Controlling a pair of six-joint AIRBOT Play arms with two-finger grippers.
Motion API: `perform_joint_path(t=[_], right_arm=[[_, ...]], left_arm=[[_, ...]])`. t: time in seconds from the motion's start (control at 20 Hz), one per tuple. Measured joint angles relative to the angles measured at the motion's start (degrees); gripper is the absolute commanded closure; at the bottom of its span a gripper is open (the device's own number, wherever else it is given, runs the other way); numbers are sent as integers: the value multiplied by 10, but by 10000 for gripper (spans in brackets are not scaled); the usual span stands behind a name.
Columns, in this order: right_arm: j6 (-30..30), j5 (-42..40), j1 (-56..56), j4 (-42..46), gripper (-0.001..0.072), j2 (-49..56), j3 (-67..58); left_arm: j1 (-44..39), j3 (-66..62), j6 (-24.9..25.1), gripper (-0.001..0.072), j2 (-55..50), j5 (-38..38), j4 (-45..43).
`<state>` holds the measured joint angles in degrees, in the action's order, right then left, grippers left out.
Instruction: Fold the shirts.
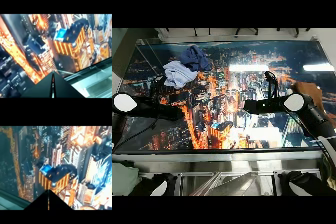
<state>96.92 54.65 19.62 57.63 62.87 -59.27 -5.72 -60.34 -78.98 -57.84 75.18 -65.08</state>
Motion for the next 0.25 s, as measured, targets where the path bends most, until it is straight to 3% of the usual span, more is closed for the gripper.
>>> perform_joint_path(t=[0.25], right_arm=[[-1,-2,15,-4,675,8,2]], left_arm=[[-10,0,0,693,0,-2,1]])
